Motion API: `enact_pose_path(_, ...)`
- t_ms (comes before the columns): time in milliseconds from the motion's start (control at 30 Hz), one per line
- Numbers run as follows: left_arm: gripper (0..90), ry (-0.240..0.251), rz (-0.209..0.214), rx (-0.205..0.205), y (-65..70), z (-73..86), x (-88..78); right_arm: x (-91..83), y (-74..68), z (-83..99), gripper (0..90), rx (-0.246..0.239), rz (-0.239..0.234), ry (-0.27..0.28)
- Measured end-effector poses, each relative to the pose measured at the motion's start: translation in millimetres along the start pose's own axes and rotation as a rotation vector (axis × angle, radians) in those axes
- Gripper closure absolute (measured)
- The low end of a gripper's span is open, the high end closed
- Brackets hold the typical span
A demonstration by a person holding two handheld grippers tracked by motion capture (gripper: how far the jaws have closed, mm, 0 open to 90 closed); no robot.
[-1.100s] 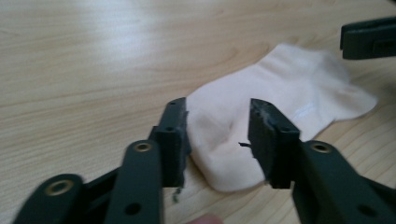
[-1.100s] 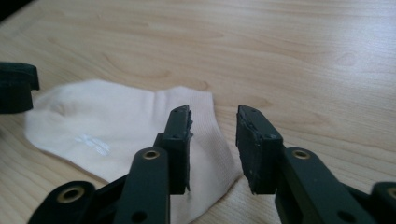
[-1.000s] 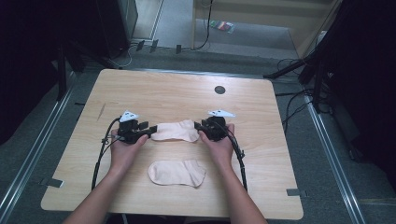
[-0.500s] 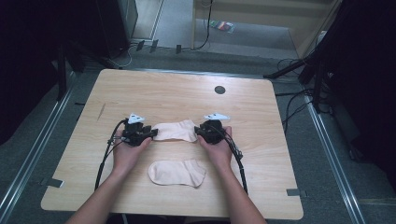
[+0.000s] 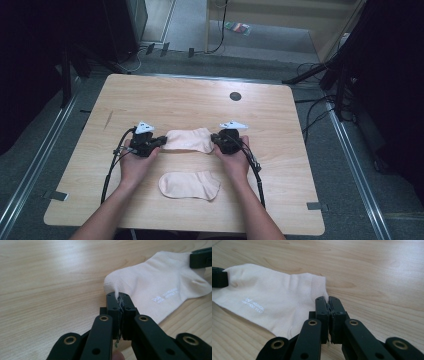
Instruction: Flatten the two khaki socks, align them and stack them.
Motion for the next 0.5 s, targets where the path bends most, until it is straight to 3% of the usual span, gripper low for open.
enact_pose_path(167, 89.5, 0.026, 0.013, 0.007, 1.1, -4.4, -8.1, -10.3, -6.1, -5.8, 88.1, -0.040, 0.006, 0.005)
enact_pose_path(333, 89.5, 0.037, 0.038, 0.007, 5.0, -4.8, -17.4, -19.9, -8.9, -9.1, 88.1, -0.009, -0.011, 0.023)
enact_pose_path(500, 89.5, 0.054, 0.055, 0.015, 9.1, -3.7, -31.5, -35.9, -16.5, -10.0, 88.1, -0.019, -0.022, 0.034)
Point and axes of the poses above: each handheld gripper's, and its own axes: x roughly forward along the jaws, z roughly out of its underside, y roughly to its right, the point moved 3 cm from there along x, roughly forward along the jaws, and after that the axes turned 13 degrees about -z, right-handed, at the moved point
